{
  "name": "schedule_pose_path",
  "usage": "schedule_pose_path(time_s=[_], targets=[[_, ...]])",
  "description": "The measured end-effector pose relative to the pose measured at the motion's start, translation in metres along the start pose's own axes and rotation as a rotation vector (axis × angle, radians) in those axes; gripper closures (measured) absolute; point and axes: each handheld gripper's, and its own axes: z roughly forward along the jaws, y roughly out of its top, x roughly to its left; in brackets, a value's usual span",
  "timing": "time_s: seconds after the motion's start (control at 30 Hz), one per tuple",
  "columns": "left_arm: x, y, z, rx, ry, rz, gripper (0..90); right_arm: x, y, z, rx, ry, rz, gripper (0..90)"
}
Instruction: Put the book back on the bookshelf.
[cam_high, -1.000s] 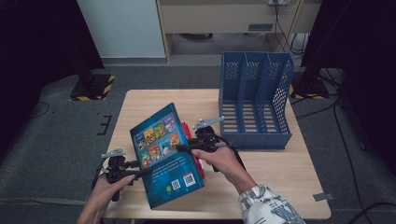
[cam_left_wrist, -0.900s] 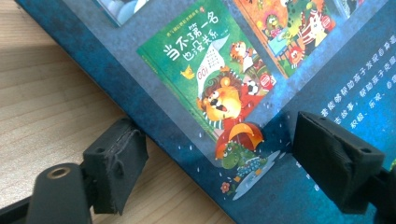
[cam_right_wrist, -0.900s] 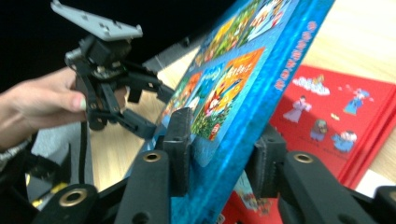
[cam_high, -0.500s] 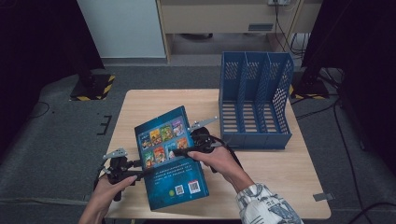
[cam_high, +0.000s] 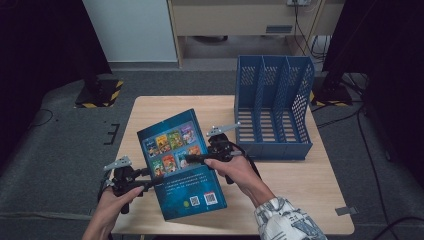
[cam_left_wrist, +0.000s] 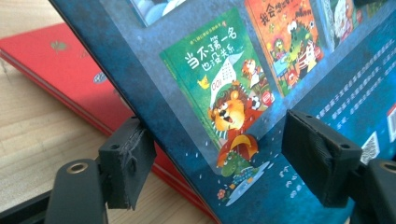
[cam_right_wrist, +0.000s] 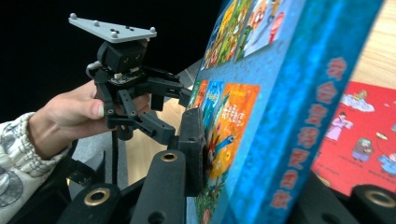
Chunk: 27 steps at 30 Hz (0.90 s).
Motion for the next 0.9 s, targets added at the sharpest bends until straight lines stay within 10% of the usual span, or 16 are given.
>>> schedule_pose_path(time_s=[0.6, 0.9], targets=[[-0.014, 0.061, -0.035, -0.129, 0.050, 0.096, 29.1, 0.017, 0.042, -0.017, -0.042, -0.009, -0.151, 77.9], [-0.009, 0.086, -0.035, -0.088, 0.145, 0.160, 30.1, 0.008, 0.048, -0.005, -0.069, -0.037, -0.261, 77.5]])
